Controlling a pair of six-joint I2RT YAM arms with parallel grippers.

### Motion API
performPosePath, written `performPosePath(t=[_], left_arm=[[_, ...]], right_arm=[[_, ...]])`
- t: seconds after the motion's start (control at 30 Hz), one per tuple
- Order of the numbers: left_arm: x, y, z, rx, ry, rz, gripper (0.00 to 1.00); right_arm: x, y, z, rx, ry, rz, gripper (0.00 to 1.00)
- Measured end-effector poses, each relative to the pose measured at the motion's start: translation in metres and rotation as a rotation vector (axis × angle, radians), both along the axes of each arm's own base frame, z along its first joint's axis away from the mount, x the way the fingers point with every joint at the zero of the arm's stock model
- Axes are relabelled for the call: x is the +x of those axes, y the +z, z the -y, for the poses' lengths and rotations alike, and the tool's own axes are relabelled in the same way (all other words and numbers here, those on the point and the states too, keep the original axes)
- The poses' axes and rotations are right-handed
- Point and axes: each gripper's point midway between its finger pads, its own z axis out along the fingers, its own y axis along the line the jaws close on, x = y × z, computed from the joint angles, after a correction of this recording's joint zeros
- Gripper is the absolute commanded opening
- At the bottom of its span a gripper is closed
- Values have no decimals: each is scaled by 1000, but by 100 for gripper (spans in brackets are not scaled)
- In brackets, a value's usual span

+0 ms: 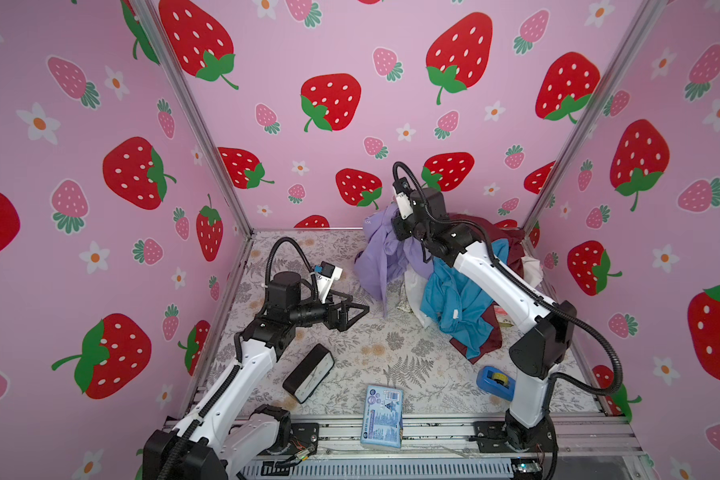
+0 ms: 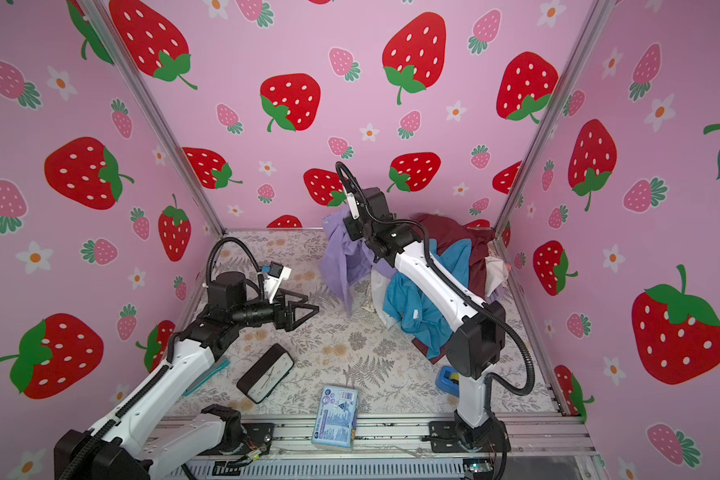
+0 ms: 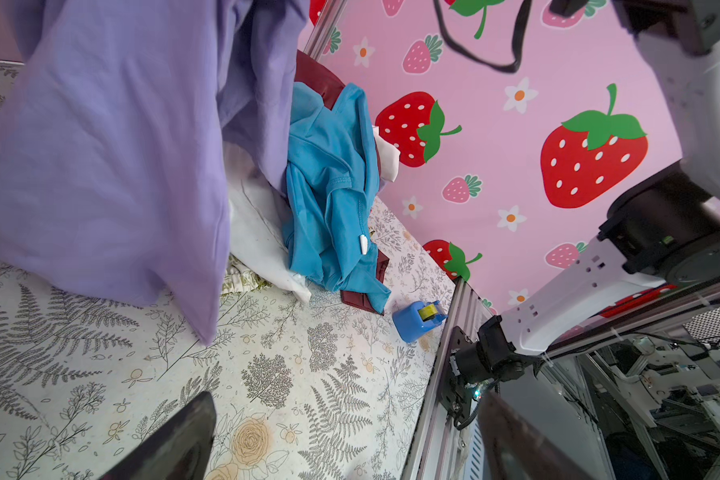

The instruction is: Pick out a specific cloth from the pile

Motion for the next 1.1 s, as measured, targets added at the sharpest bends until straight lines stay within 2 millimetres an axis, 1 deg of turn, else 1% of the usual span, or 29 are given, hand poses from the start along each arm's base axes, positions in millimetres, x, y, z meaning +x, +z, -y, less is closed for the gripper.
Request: performPosePath(t=[0.03,0.1,0.17,0.27,0.33,0.47,0.63,0.73,0.83,0.97,1.1], left_arm=[[-1,1,0,-1,1,5,99],[-2,4,-1,-2,5,17,99],[-3,7,-2,-3,7,28,99],[-5,11,-2,-6,7,42,99],[-6,13,-3,-8,7,49,99],[-8,14,-3,-8,10,58,99],[-10,14,-4,-7,13,68,99],[-13,17,-5,-7,12,84,99],[-15,20,-6,-8,10,103,99],[-17,21,-6,-8,10,114,99],[-17,17,-7,-2,15,109,99]], right_arm=[[-2,17,-3,34,20,25,0],[-6,41,-10,90,60,58,0],[-9,60,-17,143,101,80,0],[-13,73,-33,211,178,84,0],[-15,71,-47,252,235,64,0],[-18,54,-76,333,348,-10,0],[-28,22,-125,432,511,-134,0],[-36,4,-150,472,596,-198,0],[-42,-18,-169,496,656,-267,0],[-48,-45,-185,523,718,-354,0],[-57,-80,-198,539,767,-454,0]])
